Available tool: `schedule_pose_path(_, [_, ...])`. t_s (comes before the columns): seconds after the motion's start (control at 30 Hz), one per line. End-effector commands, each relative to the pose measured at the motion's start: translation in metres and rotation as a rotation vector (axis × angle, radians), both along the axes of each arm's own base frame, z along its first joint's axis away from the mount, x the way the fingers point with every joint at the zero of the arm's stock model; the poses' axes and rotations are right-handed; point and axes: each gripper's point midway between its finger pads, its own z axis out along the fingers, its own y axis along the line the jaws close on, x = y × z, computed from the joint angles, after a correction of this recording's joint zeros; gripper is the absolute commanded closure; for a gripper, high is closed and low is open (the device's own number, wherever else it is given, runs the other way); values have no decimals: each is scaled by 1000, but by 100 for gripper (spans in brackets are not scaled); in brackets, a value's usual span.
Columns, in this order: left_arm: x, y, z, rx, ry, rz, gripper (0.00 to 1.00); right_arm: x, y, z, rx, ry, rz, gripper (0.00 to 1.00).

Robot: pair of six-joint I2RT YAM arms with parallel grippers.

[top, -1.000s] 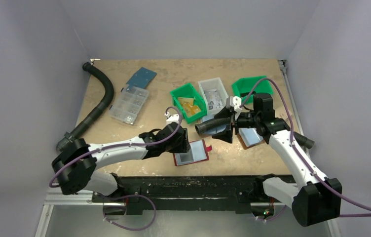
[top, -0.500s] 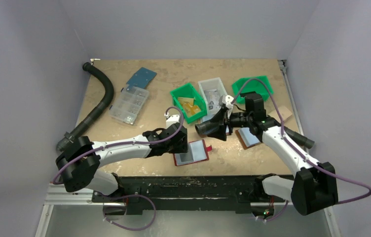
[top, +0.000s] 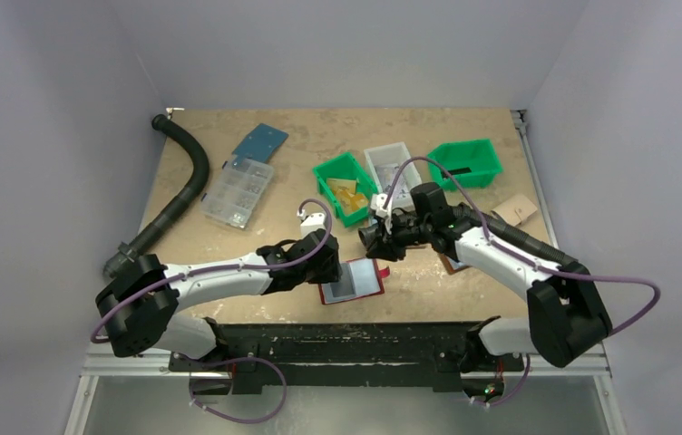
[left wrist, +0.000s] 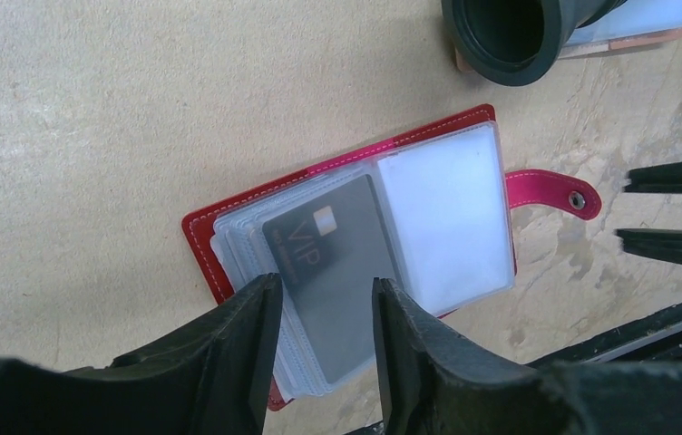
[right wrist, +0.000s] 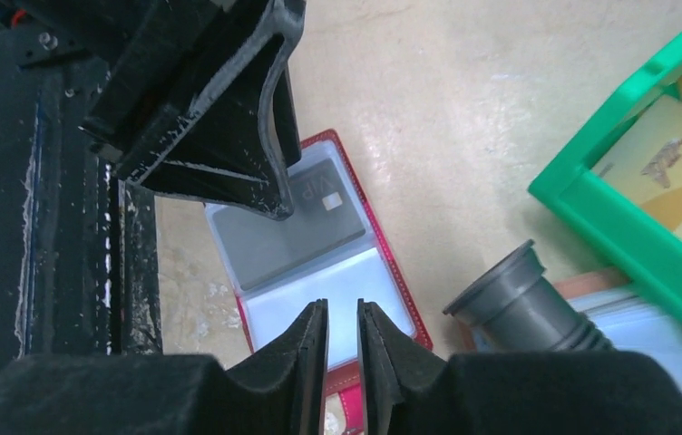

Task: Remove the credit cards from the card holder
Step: Remove the credit card from the card holder.

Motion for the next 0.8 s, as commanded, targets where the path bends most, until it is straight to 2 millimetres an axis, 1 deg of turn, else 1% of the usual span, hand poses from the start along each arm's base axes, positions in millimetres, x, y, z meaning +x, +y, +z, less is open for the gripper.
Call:
schedule_pose_path(0.0, [3,-4,4,-37,-23,15,56,8,4,-14,-80,-56,13,77])
schedule_pose_path(0.1, [3,-1,0,-28,-17,24,57,7,9,-21,-102,-28,8,79])
schedule_pose_path(0.23, [1,-2,-6,-23,-1,21,57,3,17,-27,-101,59,11,81])
schedule_pose_path(0.4, [0,-1,-7,-21,1,22,57,0,27,-40,-154,88,15,84])
schedule_pose_path(0.63, [-2,-4,-6,-44,0,6,57,9,27,-57,-237,95,-27,86])
schedule_pose_path(0.77, [-3,-7,-6,-57,0,-12,57,10,27,-65,-264,100,-30,86])
